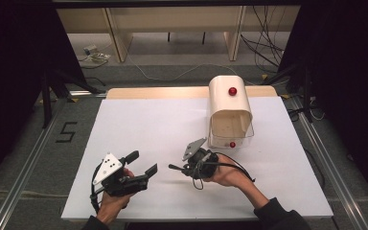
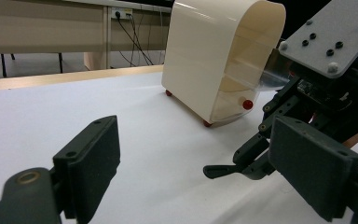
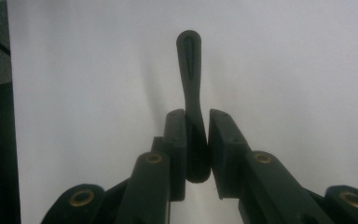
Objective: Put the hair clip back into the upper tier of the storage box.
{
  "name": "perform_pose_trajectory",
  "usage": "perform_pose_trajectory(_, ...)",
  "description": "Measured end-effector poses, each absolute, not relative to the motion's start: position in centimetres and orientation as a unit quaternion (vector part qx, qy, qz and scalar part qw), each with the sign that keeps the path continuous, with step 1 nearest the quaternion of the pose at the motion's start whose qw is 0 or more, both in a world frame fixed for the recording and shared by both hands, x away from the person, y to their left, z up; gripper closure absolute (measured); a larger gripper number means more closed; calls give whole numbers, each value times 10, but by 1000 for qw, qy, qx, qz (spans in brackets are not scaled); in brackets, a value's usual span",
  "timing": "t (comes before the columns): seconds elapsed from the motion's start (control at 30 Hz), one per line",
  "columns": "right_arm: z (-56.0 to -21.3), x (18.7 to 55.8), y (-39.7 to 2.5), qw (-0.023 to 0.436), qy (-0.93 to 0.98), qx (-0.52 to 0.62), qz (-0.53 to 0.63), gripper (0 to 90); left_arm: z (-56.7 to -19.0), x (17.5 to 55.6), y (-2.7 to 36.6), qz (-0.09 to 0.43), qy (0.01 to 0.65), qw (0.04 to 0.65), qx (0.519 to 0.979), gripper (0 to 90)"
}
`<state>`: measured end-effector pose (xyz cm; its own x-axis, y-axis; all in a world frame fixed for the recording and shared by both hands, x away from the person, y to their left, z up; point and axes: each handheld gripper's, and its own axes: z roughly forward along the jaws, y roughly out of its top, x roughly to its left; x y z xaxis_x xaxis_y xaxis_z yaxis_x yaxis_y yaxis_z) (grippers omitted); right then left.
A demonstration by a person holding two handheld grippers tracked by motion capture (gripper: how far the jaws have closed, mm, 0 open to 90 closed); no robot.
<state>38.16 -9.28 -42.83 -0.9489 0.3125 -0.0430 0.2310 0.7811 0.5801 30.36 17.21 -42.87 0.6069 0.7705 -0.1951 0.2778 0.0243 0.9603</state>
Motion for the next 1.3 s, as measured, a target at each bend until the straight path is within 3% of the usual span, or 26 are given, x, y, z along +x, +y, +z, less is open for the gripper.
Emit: perform_pose_trajectory(1.3, -374, 376, -126, 117, 904, 180, 370, 784, -429, 302, 172, 211, 390, 598, 668, 162)
